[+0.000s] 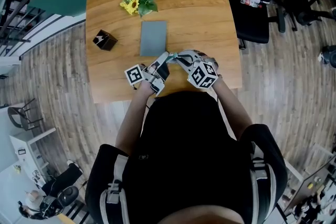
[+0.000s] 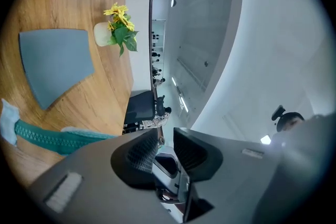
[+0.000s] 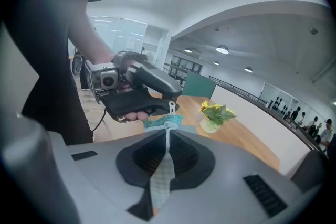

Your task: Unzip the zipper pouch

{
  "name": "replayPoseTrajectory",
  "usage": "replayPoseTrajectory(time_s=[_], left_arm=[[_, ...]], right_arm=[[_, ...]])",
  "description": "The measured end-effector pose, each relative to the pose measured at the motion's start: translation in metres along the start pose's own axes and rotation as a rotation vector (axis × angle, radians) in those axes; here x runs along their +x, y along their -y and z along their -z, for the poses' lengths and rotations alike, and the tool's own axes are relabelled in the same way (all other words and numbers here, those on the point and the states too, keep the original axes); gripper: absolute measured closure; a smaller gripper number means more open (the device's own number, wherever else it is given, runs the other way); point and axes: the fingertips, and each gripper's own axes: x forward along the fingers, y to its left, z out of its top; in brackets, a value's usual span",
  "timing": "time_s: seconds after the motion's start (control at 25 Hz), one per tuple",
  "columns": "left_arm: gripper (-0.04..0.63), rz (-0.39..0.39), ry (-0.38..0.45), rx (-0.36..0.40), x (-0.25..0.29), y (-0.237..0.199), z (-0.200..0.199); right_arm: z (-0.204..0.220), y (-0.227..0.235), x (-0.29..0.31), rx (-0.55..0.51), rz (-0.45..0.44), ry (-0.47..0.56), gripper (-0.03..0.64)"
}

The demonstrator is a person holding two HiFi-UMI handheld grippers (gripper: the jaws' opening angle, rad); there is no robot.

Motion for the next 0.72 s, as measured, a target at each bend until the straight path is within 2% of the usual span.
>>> replayPoseTrajectory(time_s=[0.36, 0.56, 0.72], left_arm=[[0.548, -0.022, -0.011, 0.041, -0.009, -0.001, 0.005], [0.552, -0.083, -0.054, 0.093, -0.013, -0.01, 0.012], [0.587, -0.121, -0.074, 0.127, -0.02, -0.014, 0.015]], right_arm=[[-0.005, -0.015, 0.002, -0.033, -0.012, -0.011, 0.597], [0.001, -0.026, 0.006, -0.115, -0.013, -0.06, 0.597], [0.0, -0.031, 0.007, -0.142, -0.015, -0.075, 0.597]])
